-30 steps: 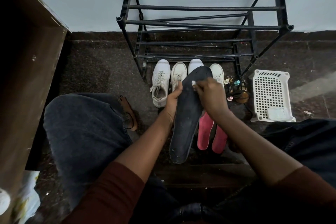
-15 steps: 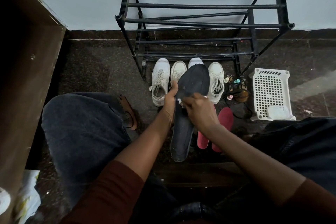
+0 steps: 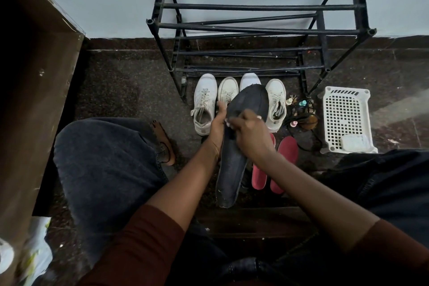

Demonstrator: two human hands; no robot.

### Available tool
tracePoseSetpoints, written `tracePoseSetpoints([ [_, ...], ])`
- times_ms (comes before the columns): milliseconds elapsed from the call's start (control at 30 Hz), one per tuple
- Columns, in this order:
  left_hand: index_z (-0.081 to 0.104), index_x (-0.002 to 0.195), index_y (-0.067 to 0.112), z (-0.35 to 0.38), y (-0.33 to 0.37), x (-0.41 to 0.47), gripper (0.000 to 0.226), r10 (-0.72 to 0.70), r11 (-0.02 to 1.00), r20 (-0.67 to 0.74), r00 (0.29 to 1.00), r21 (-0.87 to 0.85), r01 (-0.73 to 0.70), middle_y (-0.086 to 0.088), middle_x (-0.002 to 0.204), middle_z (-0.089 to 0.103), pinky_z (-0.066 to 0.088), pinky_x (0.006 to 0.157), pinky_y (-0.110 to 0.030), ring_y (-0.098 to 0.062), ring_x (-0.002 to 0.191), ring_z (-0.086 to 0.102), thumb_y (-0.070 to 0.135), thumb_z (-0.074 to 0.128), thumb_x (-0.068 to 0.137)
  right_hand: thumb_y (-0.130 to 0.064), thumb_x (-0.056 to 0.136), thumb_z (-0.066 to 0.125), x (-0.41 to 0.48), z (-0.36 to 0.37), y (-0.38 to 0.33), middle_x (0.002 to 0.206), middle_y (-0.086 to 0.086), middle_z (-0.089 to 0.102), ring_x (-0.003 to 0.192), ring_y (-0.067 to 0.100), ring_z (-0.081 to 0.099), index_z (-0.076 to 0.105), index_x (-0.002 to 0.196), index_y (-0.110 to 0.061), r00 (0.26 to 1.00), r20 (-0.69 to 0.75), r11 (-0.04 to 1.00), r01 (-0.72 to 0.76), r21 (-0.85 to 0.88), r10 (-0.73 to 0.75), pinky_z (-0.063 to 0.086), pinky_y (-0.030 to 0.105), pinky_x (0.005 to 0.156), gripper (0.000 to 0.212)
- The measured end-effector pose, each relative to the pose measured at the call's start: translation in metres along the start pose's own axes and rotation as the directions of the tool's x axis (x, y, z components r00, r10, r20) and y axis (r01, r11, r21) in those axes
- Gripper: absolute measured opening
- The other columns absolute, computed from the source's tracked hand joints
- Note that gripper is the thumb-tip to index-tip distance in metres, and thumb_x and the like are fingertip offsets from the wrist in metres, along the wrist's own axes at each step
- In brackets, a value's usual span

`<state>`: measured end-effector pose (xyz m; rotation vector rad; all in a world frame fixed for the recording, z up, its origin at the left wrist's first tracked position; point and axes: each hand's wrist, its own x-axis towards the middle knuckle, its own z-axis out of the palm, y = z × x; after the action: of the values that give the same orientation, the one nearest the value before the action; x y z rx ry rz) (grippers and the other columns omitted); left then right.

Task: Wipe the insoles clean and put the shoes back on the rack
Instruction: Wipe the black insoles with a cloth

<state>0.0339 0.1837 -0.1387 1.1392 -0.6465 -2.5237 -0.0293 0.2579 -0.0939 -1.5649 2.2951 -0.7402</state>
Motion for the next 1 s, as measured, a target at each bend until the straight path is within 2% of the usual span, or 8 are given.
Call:
tracePoseSetpoints([
  [67, 0.072, 0.081, 0.008, 0.000, 0.000, 0.003, 0.076, 0.006, 1.000, 0.014, 1.000, -0.018, -0.006, -0.005, 0.073, 0.071, 0.055, 0.069, -0.018, -0.009, 0.069, 0.069, 0.058, 0.016, 0.097, 0.015, 0.067, 0.063, -0.015, -0.001, -0.001, 0.075, 0.019, 0.060, 0.065, 0.033, 0.062, 0.073, 0.089, -0.002, 0.999, 0.012, 0.998, 0.047, 0.035, -0.048, 0.048, 0.030, 0.056, 0.029],
  [200, 0.061, 0.101, 0.001, 0.011, -0.009, -0.007, 0.053, -0.049, 0.991, 0.125, 0.991, -0.114, 0.063, -0.016, 0.095, 0.063, 0.046, 0.094, -0.034, -0.023, 0.089, 0.063, 0.047, 0.035, 0.096, 0.004, 0.080, 0.057, 0.006, -0.011, 0.013, 0.083, 0.024, 0.060, 0.072, 0.037, 0.060, 0.071, 0.091, 0.003, 1.000, 0.004, 0.999, 0.009, -0.031, -0.009, 0.050, 0.039, 0.059, 0.017],
  [300, 0.059, 0.111, 0.005, 0.007, -0.010, -0.010, 0.066, -0.185, 0.978, 0.263, 0.947, -0.046, 0.204, -0.017, 0.094, 0.069, 0.056, 0.073, -0.043, -0.032, 0.082, 0.067, 0.063, 0.034, 0.091, -0.007, 0.089, 0.050, 0.039, -0.018, 0.032, 0.092, 0.025, 0.058, 0.080, 0.038, 0.058, 0.068, 0.093, 0.003, 0.987, -0.087, 0.982, -0.142, -0.122, 0.132, 0.041, 0.040, 0.065, 0.021],
  [400, 0.066, 0.111, 0.008, 0.004, -0.010, -0.010, 0.073, -0.231, 0.968, 0.326, 0.917, -0.015, 0.249, -0.015, 0.100, 0.070, 0.054, 0.072, -0.047, -0.033, 0.084, 0.067, 0.070, 0.036, 0.086, -0.011, 0.092, 0.049, 0.055, -0.022, 0.043, 0.100, 0.026, 0.058, 0.089, 0.038, 0.056, 0.067, 0.099, 0.003, 0.950, -0.160, 0.953, -0.285, -0.098, 0.268, 0.040, 0.040, 0.074, 0.024],
  [567, 0.062, 0.117, 0.008, 0.002, -0.012, -0.010, 0.071, -0.174, 0.970, 0.299, 0.938, -0.111, 0.216, -0.014, 0.107, 0.068, 0.054, 0.080, -0.044, -0.031, 0.095, 0.066, 0.068, 0.043, 0.081, -0.002, 0.090, 0.045, 0.037, -0.010, 0.034, 0.092, 0.025, 0.054, 0.085, 0.037, 0.052, 0.065, 0.093, 0.005, 0.967, -0.172, 0.979, -0.198, -0.047, 0.187, 0.036, 0.038, 0.071, 0.021],
  [667, 0.066, 0.113, 0.006, 0.007, -0.014, -0.009, 0.070, -0.131, 0.974, 0.239, 0.962, -0.148, 0.170, -0.014, 0.108, 0.069, 0.055, 0.085, -0.036, -0.026, 0.099, 0.066, 0.063, 0.032, 0.091, -0.002, 0.091, 0.047, 0.026, -0.014, 0.040, 0.087, 0.024, 0.054, 0.082, 0.037, 0.053, 0.065, 0.094, 0.005, 0.957, -0.228, 0.983, -0.185, -0.010, 0.178, 0.042, 0.041, 0.071, 0.020],
  [900, 0.072, 0.088, 0.003, 0.014, -0.006, -0.004, 0.076, -0.032, 0.997, 0.113, 0.993, -0.072, 0.040, -0.011, 0.088, 0.070, 0.054, 0.080, -0.024, -0.017, 0.084, 0.069, 0.052, 0.016, 0.100, 0.004, 0.078, 0.065, 0.001, -0.007, 0.015, 0.079, 0.020, 0.063, 0.070, 0.033, 0.062, 0.070, 0.091, 0.005, 0.974, -0.227, 0.999, 0.012, 0.031, -0.005, 0.052, 0.037, 0.061, 0.014],
  [1000, 0.060, 0.098, -0.003, 0.003, -0.001, 0.001, 0.068, 0.053, 0.997, 0.021, 0.998, 0.048, -0.054, -0.010, 0.089, 0.071, 0.052, 0.085, -0.016, -0.014, 0.085, 0.066, 0.045, 0.012, 0.102, 0.006, 0.074, 0.067, -0.014, 0.002, 0.003, 0.077, 0.016, 0.067, 0.069, 0.030, 0.064, 0.072, 0.085, 0.002, 0.984, -0.169, 0.993, 0.068, 0.102, -0.050, 0.053, 0.033, 0.063, 0.014],
])
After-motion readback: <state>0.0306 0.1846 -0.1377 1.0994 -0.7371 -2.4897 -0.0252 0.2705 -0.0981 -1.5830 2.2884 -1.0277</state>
